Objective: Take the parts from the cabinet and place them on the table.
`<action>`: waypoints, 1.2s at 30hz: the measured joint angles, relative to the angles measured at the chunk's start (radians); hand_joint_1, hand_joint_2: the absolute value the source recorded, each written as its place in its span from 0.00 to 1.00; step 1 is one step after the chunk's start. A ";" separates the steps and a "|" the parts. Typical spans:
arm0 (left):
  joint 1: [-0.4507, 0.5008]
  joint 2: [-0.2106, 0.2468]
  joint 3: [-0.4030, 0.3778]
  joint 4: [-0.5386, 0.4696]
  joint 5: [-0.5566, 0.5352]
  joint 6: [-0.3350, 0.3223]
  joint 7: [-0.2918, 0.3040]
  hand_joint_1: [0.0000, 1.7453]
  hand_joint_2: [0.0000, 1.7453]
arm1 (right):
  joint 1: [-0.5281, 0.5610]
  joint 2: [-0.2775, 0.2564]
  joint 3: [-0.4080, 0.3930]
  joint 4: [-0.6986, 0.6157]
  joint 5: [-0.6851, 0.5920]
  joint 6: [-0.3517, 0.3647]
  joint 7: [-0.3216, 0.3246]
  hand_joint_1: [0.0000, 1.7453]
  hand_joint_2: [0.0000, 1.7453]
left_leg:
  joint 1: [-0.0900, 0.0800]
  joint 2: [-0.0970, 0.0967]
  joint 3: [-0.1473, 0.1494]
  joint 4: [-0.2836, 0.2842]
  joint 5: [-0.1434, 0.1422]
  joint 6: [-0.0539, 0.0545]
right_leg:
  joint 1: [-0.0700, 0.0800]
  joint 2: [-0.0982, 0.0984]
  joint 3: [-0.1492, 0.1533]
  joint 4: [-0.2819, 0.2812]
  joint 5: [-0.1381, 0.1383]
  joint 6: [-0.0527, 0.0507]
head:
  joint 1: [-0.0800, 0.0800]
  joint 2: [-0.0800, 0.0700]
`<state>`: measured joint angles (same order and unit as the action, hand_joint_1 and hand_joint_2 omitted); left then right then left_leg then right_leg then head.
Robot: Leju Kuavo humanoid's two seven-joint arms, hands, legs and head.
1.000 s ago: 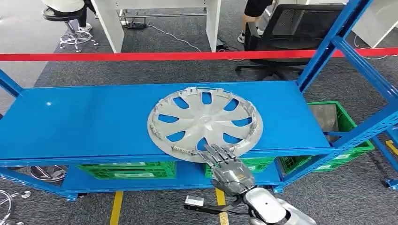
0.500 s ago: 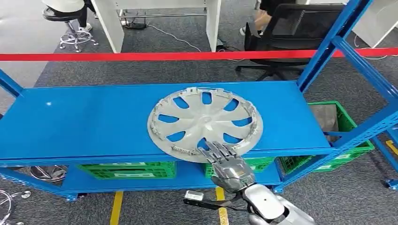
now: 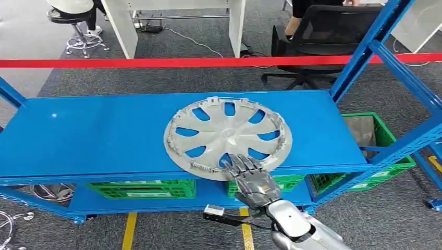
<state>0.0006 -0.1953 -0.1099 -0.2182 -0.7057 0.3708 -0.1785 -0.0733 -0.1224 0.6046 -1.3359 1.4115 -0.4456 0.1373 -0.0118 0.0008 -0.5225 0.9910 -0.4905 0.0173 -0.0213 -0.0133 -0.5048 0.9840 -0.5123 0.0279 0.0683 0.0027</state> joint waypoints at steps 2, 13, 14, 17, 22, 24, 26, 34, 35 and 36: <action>0.000 0.000 0.000 0.000 0.006 0.000 0.000 0.00 0.00 | -0.003 0.003 -0.002 0.014 0.000 0.000 -0.002 0.00 1.00 | 0.000 0.000 0.000 0.000 0.000 0.000 | 0.000 0.000 0.000 0.000 0.000 0.000 | 0.000 0.000; 0.000 0.003 -0.001 0.000 0.014 -0.004 -0.003 0.00 0.00 | -0.012 0.014 -0.028 0.062 0.002 -0.007 -0.003 0.00 1.00 | 0.000 0.000 0.000 0.000 0.000 0.000 | 0.000 0.000 0.000 0.000 0.000 0.000 | 0.000 0.000; 0.000 0.005 -0.001 0.000 0.015 -0.004 -0.003 0.00 0.00 | -0.012 0.015 -0.032 0.064 0.004 -0.007 -0.002 0.00 1.00 | 0.000 0.000 0.000 0.000 0.000 0.000 | 0.000 0.000 0.000 0.000 0.000 0.000 | 0.000 0.000; 0.000 0.005 -0.002 0.000 0.015 -0.003 -0.003 0.00 0.00 | -0.013 0.019 -0.046 0.072 0.018 -0.009 0.000 0.00 1.00 | 0.000 0.000 0.000 0.000 0.000 0.000 | 0.000 0.000 0.000 0.000 0.000 0.000 | 0.000 0.000; 0.000 0.006 -0.004 0.000 0.017 -0.003 -0.003 0.00 0.00 | -0.013 0.030 -0.070 0.075 0.035 -0.013 0.006 0.00 1.00 | 0.000 0.000 0.000 0.000 0.000 0.000 | 0.000 0.000 0.000 0.000 0.000 0.000 | 0.000 0.000; 0.000 0.006 -0.008 0.000 0.018 0.001 -0.003 0.00 0.00 | -0.013 0.031 -0.076 0.075 0.038 -0.013 0.008 0.00 1.00 | 0.000 0.000 0.000 0.000 0.000 0.000 | 0.000 0.000 0.000 0.000 0.000 0.000 | 0.000 0.000; 0.000 0.006 -0.011 0.000 0.018 0.001 -0.003 0.00 0.00 | -0.013 0.032 -0.081 0.075 0.040 -0.013 0.008 0.00 1.00 | 0.000 0.000 0.000 0.000 0.000 0.000 | 0.000 0.000 0.000 0.000 0.000 0.000 | -0.001 0.000; 0.000 0.007 -0.018 -0.001 0.023 0.007 -0.003 0.00 0.00 | -0.015 0.042 -0.101 0.074 0.060 -0.020 0.017 1.00 1.00 | 0.000 0.000 0.000 0.000 0.000 0.000 | 0.000 0.000 0.000 0.000 0.000 0.000 | 0.000 0.000; 0.000 0.007 -0.018 -0.001 0.025 0.008 -0.003 0.00 0.00 | -0.016 0.046 -0.105 0.073 0.061 -0.018 0.018 1.00 1.00 | 0.000 0.000 0.000 0.000 0.000 0.000 | 0.000 0.000 0.000 0.000 0.000 0.000 | 0.000 0.000; 0.000 0.007 -0.018 -0.001 0.026 0.008 -0.003 0.00 0.00 | -0.017 0.048 -0.108 0.073 0.062 -0.017 0.018 1.00 1.00 | 0.000 0.000 0.000 0.000 0.000 0.000 | 0.000 0.000 0.000 0.000 0.000 0.000 | 0.000 0.000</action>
<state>0.0008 -0.1881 -0.1274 -0.2190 -0.6802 0.3788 -0.1816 -0.0904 -0.0740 0.4963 -1.2627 1.4733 -0.4627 0.1556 -0.0117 0.0008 -0.5225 0.9910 -0.4905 0.0173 -0.0213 -0.0133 -0.5049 0.9840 -0.5123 0.0279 0.0679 0.0027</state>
